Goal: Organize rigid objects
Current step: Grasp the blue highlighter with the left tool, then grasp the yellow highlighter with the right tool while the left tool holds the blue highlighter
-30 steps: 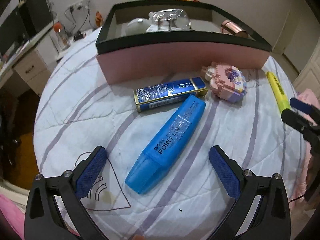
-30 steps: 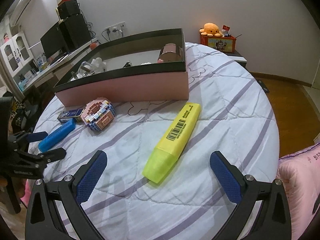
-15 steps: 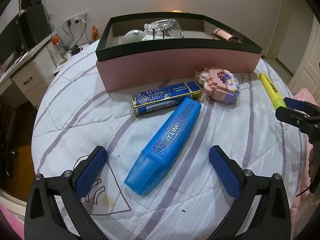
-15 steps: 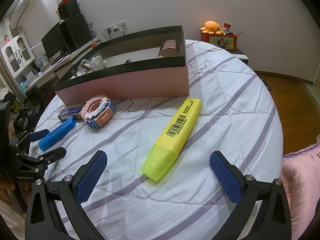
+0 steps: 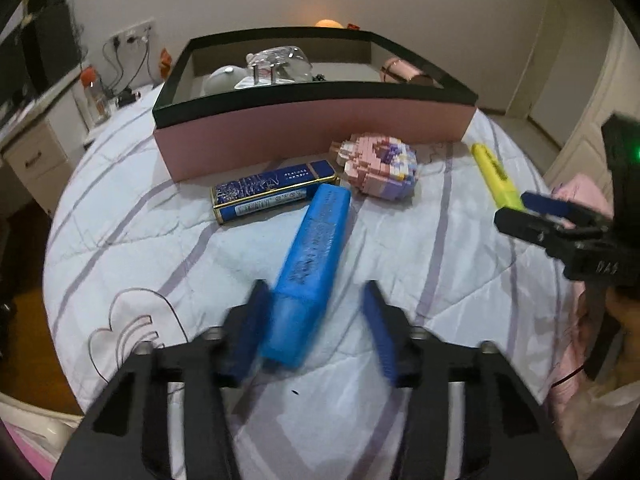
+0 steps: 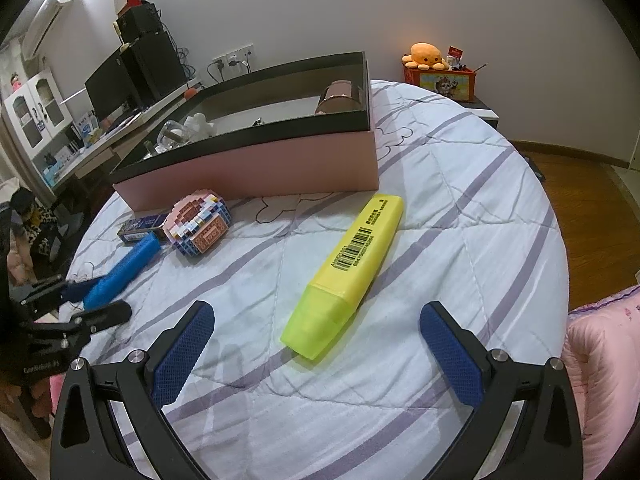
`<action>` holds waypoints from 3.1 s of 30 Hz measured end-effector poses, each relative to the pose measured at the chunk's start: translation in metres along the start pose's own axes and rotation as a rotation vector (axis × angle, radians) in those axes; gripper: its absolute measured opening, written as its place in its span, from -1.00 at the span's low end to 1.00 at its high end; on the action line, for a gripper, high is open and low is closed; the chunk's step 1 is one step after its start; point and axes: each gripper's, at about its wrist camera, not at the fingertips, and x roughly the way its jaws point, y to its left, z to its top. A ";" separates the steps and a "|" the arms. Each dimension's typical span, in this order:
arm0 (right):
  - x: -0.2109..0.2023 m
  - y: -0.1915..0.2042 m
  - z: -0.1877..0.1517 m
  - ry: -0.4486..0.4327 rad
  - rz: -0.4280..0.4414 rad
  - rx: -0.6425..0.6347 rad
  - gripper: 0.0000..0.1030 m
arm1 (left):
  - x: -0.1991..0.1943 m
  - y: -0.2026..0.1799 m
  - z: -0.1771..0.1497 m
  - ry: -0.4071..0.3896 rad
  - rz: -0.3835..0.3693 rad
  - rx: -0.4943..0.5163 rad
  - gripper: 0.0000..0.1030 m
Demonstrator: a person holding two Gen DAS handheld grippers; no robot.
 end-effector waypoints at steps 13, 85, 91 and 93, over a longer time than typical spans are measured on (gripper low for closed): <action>0.000 0.000 -0.001 -0.011 0.011 0.012 1.00 | 0.012 -0.023 0.012 0.023 -0.046 0.023 -0.45; -0.002 0.015 -0.004 0.002 0.161 -0.019 -0.48 | -0.023 -0.016 -0.019 -0.065 -0.040 -0.080 -0.49; -0.007 0.031 -0.008 0.002 0.219 -0.030 -0.48 | -0.042 -0.012 -0.022 -0.099 -0.059 -0.086 -0.49; -0.011 0.036 -0.007 -0.002 0.236 -0.041 -0.48 | -0.048 -0.011 -0.022 -0.106 -0.072 -0.093 -0.49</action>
